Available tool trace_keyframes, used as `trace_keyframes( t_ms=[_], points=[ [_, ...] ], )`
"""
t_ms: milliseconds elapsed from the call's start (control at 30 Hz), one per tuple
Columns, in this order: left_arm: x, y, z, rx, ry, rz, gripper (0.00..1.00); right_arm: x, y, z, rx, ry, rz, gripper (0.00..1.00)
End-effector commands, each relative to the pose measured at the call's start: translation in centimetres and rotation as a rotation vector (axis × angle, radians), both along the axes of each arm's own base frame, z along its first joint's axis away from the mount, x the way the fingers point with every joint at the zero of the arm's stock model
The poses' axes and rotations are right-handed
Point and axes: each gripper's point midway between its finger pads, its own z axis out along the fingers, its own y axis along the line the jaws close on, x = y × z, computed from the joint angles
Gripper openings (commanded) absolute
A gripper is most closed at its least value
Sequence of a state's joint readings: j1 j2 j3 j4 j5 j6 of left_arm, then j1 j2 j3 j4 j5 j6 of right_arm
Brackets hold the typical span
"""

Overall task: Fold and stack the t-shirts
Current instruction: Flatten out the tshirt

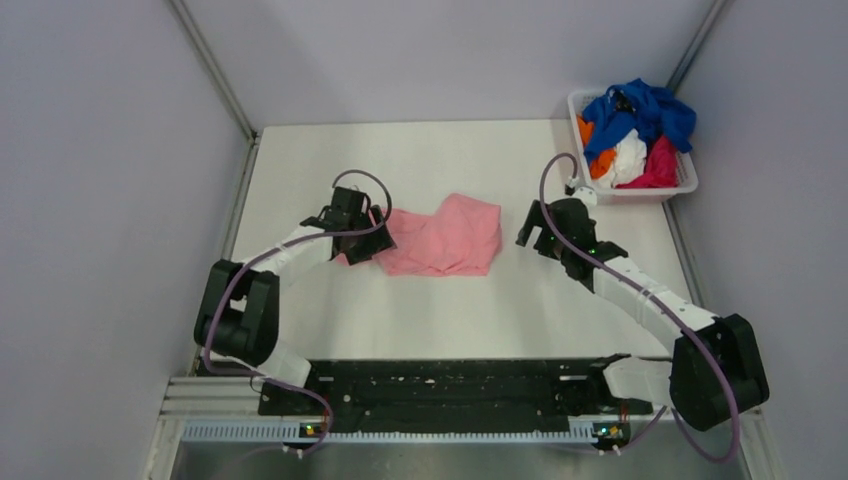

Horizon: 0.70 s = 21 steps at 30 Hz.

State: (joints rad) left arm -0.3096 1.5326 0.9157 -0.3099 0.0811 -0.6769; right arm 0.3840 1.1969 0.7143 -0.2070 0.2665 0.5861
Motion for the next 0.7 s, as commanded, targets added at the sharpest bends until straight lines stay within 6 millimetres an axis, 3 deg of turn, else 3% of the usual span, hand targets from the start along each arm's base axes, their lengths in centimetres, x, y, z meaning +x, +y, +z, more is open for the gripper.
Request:
trace_keyframes(
  t_ms=[0, 200, 300, 367, 400, 433, 467, 667],
  points=[
    [0.1, 0.7, -1.4, 0.060, 0.058, 0.008, 0.72, 1.4, 0.9, -0.5, 0.037, -0.015, -0.016, 0.94],
    [-0.1, -0.6, -3.1, 0.068, 0.084, -0.026, 0.70, 2.7, 1.6, -1.8, 0.032, -0.011, -0.002, 0.94],
    [0.2, -1.6, -4.1, 0.041, 0.106, -0.047, 0.58, 3.2, 2.0, -3.3, 0.047, 0.010, -0.013, 0.94],
    [0.5, -2.0, -4.2, 0.031, 0.107, -0.056, 0.43, 4.0, 2.8, -3.8, 0.072, 0.009, -0.001, 0.92],
    [0.6, -2.1, -4.2, 0.026, 0.106, -0.061, 0.31, 4.2, 3.1, -4.1, 0.078, 0.016, 0.007, 0.90],
    [0.6, -2.2, -4.0, 0.022, 0.100, -0.063, 0.11, 4.5, 3.5, -4.4, 0.086, 0.019, 0.017, 0.88],
    [0.7, -2.2, -3.6, 0.018, 0.091, -0.060, 0.00, 4.8, 3.9, -4.8, 0.092, 0.025, 0.028, 0.86],
    [-0.2, -1.3, -1.2, 0.010, 0.013, -0.028, 0.00, 6.0, 7.0, -6.6, 0.170, 0.071, 0.135, 0.71]
  ],
)
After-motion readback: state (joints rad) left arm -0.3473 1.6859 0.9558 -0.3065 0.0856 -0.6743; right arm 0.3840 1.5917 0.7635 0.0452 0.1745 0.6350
